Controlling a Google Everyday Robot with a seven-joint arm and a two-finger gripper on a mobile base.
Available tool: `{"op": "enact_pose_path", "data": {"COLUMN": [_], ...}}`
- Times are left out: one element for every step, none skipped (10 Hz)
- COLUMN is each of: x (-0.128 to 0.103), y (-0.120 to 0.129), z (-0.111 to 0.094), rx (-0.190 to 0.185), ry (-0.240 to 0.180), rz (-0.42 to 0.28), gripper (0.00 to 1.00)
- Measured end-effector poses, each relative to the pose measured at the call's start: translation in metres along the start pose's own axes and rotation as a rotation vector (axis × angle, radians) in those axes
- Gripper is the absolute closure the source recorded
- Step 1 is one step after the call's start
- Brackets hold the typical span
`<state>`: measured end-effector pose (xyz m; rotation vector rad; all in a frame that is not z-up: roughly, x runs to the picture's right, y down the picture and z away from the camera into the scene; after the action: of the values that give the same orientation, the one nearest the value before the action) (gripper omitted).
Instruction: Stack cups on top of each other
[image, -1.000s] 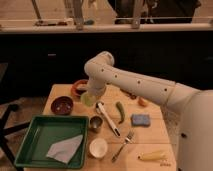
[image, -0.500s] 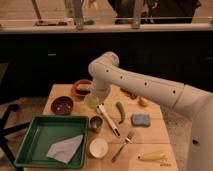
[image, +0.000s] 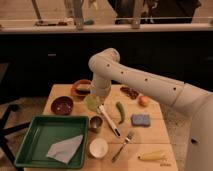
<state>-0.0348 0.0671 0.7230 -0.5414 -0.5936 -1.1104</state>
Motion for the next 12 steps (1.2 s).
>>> {"op": "enact_pose_path", "data": {"x": [-0.002,-0.004,-0.006,-0.007,-0.009,-0.011,-0.012,-0.016,-0.018,-0.020,-0.022,-0.025], "y": [0.002,0.005,0.008,0.012,0.019,0.024,0.028,0.034,0.038,0.040,0.042,0.042], "z": [-0.001,-0.001,-0.001,0.000,0.001,0.002,0.003,0.005,0.008,0.011,0.015,0.020], "rx": [-0.011,-0.022,-0.030,-0.038,-0.049,-0.054,-0.059,-0.062,-0.063,-0.054,-0.049,-0.043], "ry": [-0.016,-0.032,-0.039,-0.045,-0.051,-0.056,-0.060,-0.069,-0.076,-0.089,-0.100,-0.116], "rz": [0.004,0.013,0.020,0.029,0.041,0.049,0.056,0.065,0.071,0.077,0.080,0.078], "gripper": [1.00,1.00,1.00,1.00,1.00,1.00,1.00,1.00,1.00,1.00,1.00,1.00]}}
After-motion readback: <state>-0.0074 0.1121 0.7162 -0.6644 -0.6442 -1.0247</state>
